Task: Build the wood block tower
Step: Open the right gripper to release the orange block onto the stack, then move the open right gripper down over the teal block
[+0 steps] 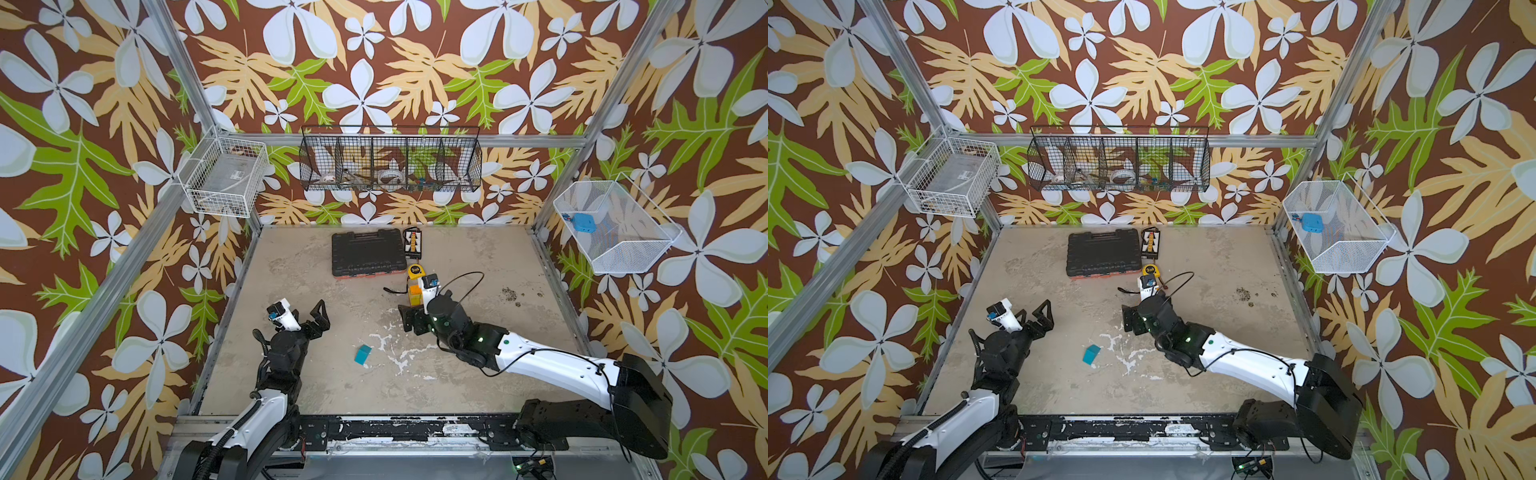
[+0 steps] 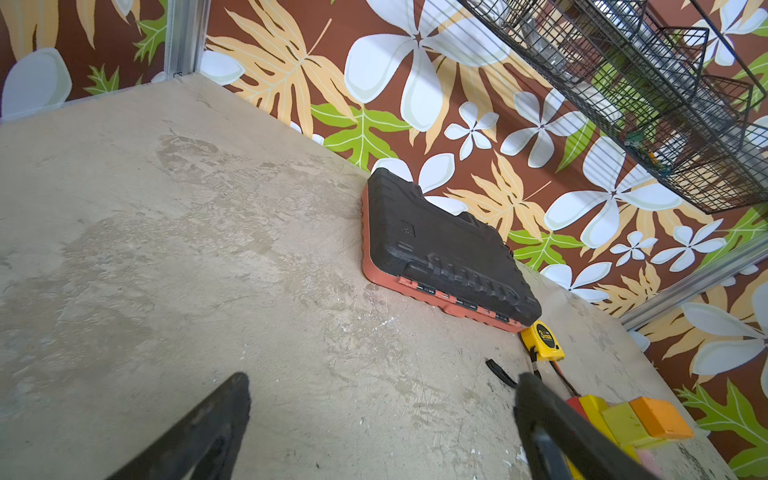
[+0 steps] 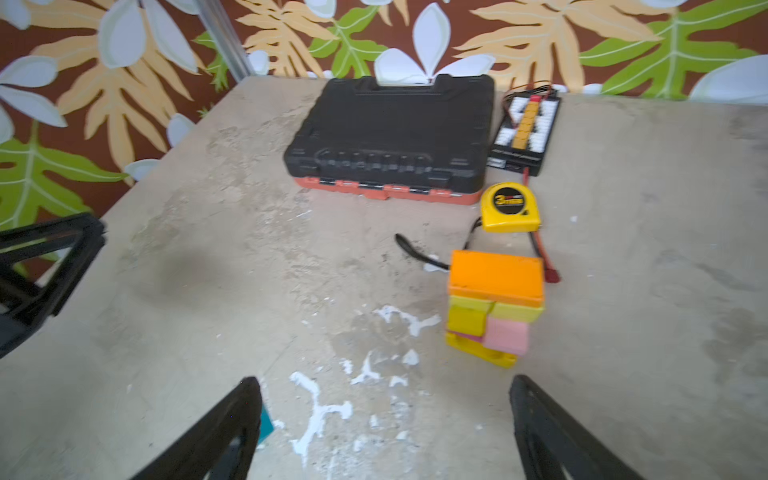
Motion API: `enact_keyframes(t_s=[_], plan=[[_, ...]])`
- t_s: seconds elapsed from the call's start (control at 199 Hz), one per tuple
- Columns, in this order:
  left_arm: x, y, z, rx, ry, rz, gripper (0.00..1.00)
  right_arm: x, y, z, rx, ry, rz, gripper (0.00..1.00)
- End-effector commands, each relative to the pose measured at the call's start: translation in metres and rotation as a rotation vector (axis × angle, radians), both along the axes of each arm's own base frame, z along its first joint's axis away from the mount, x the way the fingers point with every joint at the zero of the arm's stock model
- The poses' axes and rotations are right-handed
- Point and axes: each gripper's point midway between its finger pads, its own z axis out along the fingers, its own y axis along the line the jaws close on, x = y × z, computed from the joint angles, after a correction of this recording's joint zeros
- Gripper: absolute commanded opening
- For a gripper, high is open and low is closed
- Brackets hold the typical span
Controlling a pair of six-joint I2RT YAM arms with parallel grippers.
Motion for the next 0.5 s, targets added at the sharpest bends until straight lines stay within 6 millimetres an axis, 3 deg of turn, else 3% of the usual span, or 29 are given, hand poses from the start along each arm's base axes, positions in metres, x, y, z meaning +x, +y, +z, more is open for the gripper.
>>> enact_keyframes(t_s=[0.0, 0.096, 0.332, 0.493], plan=[[0.002, 0.003, 0.010, -0.005, -0.037, 0.017, 1.00, -0.021, 0.034, -0.005, 0.095, 0.008, 0.010, 0.91], [0.002, 0.003, 0.010, -0.005, -0.035, 0.021, 1.00, -0.039, 0.058, -0.032, 0.038, 0.037, 0.000, 0.89], [-0.001, 0.005, 0.009, -0.007, -0.036, 0.027, 1.00, -0.057, 0.116, -0.089, -0.050, 0.140, 0.075, 0.84], [-0.001, 0.005, 0.010, -0.007, -0.038, 0.027, 1.00, -0.052, 0.128, -0.111, -0.159, 0.126, 0.030, 0.87]])
